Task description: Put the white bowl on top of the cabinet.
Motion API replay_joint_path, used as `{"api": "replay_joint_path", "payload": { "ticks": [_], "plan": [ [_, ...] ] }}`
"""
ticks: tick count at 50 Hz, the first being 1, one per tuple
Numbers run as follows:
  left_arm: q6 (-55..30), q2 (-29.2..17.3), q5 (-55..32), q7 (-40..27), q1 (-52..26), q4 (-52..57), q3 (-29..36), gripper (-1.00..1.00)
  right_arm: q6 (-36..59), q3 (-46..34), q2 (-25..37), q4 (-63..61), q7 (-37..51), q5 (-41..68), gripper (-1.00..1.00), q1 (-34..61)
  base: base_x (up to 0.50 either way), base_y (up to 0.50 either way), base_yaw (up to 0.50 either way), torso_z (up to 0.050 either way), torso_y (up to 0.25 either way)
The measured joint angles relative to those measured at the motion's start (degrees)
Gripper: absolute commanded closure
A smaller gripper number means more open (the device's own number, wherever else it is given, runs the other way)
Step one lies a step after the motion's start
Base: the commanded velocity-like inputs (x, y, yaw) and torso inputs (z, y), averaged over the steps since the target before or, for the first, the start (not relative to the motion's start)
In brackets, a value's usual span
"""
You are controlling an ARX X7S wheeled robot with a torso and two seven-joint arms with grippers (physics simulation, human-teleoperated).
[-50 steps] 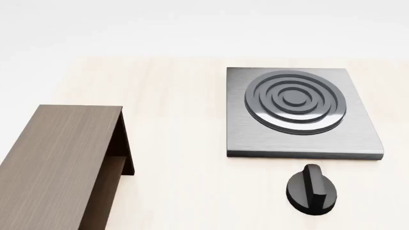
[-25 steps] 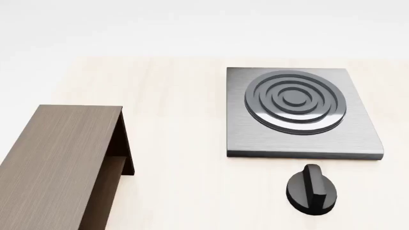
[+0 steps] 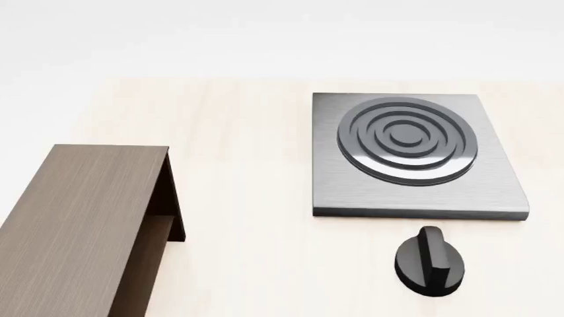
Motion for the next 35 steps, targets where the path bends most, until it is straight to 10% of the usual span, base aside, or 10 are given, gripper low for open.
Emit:
{"api": "replay_joint_path", "payload": {
  "ticks": [35],
  "plan": [
    [0.03, -0.27, 0.05, -0.18, -0.1, -0.11, 0.37, -1.0, -5.56, -2.75, -1.44, 3.53, -4.22, -3.94, -1.0, -6.5, 0.0, 0.0, 0.0, 0.0, 0.0]
  ]
}}
